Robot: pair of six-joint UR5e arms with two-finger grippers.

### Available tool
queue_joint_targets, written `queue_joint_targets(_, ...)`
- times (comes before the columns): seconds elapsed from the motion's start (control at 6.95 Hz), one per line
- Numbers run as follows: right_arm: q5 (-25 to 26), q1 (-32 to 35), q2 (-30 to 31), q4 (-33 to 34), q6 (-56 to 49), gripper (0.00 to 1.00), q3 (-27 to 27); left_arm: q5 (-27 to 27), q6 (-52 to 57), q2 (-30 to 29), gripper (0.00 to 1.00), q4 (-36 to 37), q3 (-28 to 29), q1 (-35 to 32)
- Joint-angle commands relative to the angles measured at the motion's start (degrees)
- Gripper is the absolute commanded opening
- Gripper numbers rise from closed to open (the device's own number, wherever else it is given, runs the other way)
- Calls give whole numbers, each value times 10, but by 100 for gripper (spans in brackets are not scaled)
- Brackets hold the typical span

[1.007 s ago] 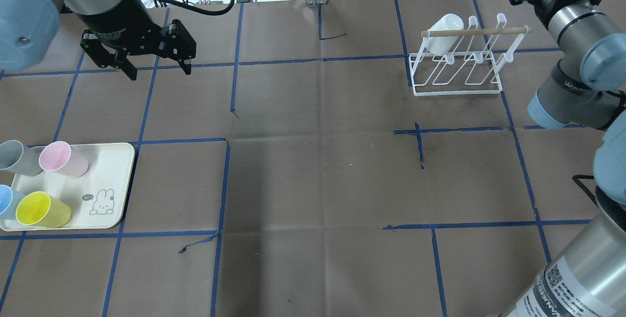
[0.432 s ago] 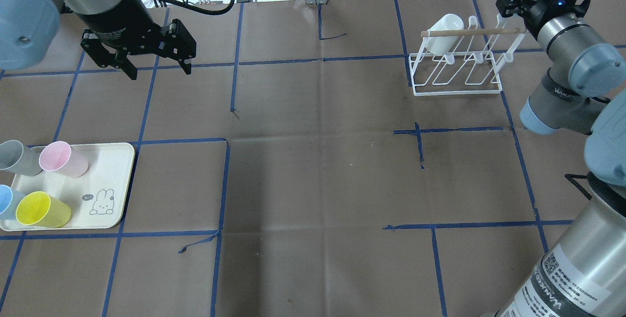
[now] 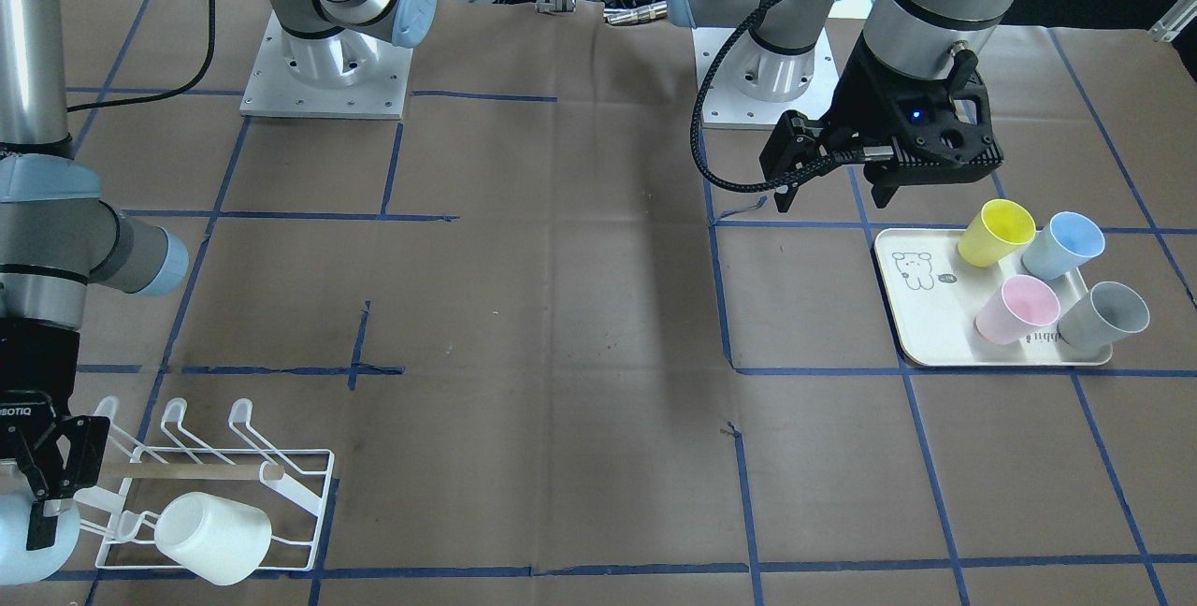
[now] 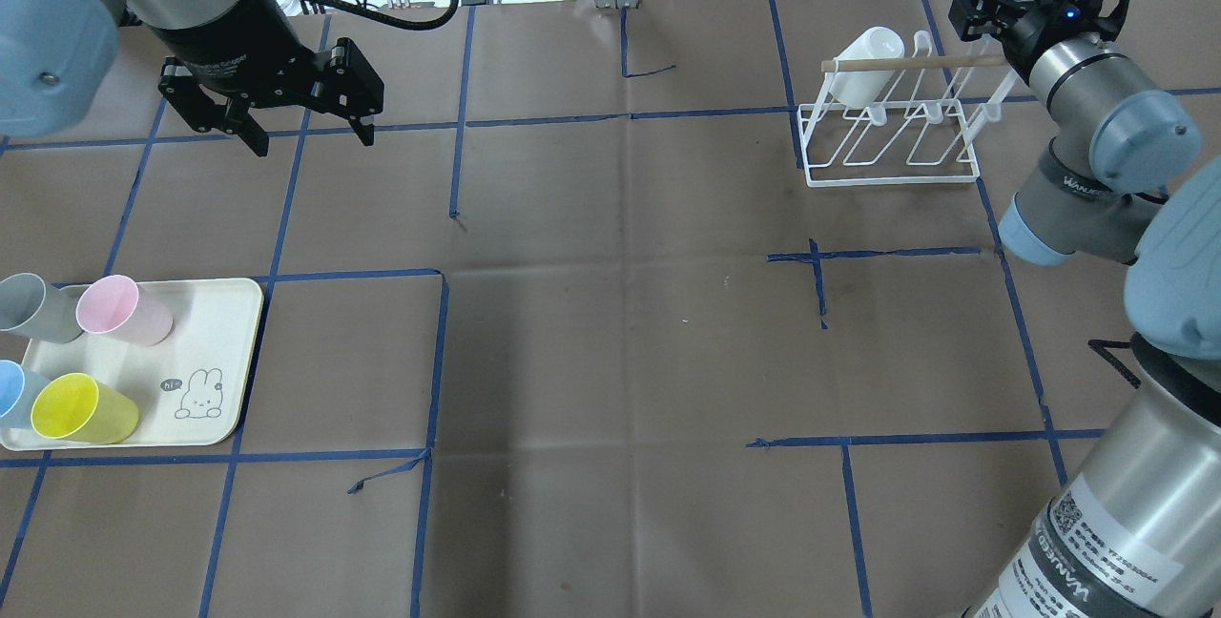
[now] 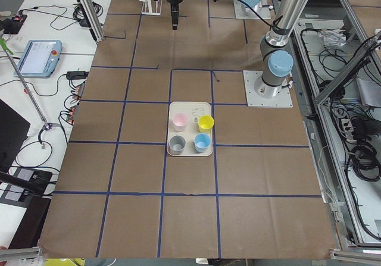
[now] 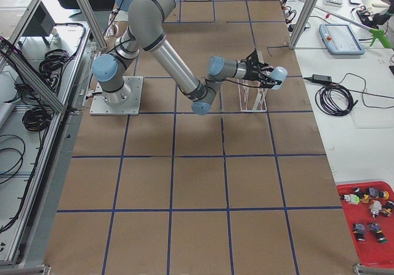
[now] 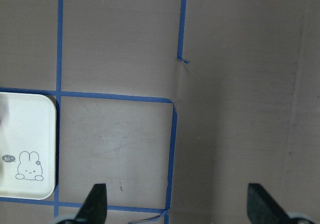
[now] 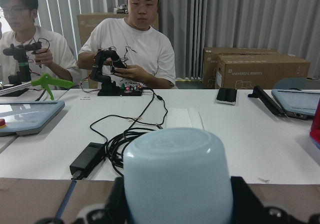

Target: Transfer IKEA cup to right arm and place on rack

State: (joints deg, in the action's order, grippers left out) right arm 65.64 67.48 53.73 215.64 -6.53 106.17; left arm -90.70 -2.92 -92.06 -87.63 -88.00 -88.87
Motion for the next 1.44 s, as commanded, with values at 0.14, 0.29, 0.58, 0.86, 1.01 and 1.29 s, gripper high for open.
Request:
queue_joint_targets(0.14,0,1,-10,12,-1,4,4,1,-8,1,100,0,-1,-1)
queue_joint_targets(0.29,1,1,-12,11,-4,5,10,4,-9,0,100,0,-1,-1)
queue_joint_targets(0.58,1,0,-11,11,-5,6,21,6,-9,2,100,0,-1,-1)
queue_joint_targets(0.86,2,0,-6,11,-9,47,19,5,-7,0,100,2,-1,-1)
queue_joint_targets(1.01,2,0,-5,11,-9,72,18,5,-3,0,100,4,0,-1)
queue_joint_targets(1.29,0,0,-5,10,-7,99,17,6,-1,0,100,4,0,-1)
